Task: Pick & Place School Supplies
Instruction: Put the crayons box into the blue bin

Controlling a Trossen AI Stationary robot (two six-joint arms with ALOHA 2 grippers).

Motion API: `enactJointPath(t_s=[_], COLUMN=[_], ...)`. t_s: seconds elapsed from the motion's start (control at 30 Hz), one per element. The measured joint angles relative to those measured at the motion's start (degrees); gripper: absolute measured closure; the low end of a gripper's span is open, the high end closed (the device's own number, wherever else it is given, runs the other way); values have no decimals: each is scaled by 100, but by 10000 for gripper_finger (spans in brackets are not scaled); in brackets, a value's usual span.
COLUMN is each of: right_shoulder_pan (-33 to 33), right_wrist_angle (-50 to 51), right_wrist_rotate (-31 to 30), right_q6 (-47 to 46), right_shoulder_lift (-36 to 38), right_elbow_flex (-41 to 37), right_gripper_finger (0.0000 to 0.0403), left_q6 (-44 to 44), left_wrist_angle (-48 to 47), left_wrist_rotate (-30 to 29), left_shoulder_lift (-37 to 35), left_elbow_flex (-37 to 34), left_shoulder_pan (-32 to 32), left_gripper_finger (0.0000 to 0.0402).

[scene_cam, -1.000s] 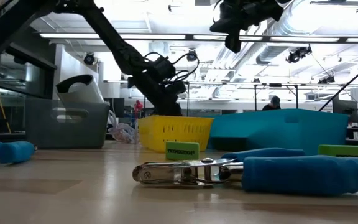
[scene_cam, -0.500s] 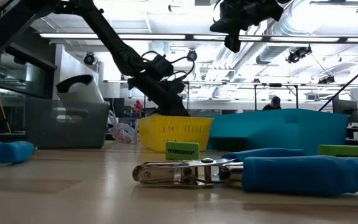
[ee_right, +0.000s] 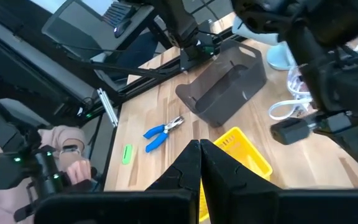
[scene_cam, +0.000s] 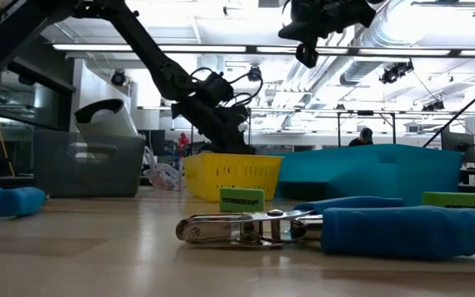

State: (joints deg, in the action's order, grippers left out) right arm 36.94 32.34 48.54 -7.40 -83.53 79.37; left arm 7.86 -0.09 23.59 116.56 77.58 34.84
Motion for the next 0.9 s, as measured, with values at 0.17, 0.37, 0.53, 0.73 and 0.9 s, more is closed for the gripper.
enactJointPath(t_s=[0.17, 0.37, 0.53, 0.73, 0.9], right_shoulder_pan=[-73, -95, -95, -95, -95], right_wrist_angle=[1, 37, 42, 42, 43], right_wrist_rotate=[-12, -2, 28, 50, 50], right_q6=[56, 163, 206, 317, 418], right_shoulder_lift=[0, 0, 0, 0, 0], right_elbow_flex=[0, 0, 0, 0, 0], right_gripper_finger=[401, 401, 401, 401, 401], left_q6=[64, 145, 224, 136, 133], left_wrist_angle=[-44, 64, 65, 78, 147], left_wrist_rotate=[-197, -750, -743, -898, -894], left_shoulder_lift=[235, 329, 329, 329, 329], left_elbow_flex=[-4, -4, -4, -4, -4], left_shoulder_pan=[1, -62, -62, -62, -62], left_gripper_finger=[362, 340, 334, 334, 334])
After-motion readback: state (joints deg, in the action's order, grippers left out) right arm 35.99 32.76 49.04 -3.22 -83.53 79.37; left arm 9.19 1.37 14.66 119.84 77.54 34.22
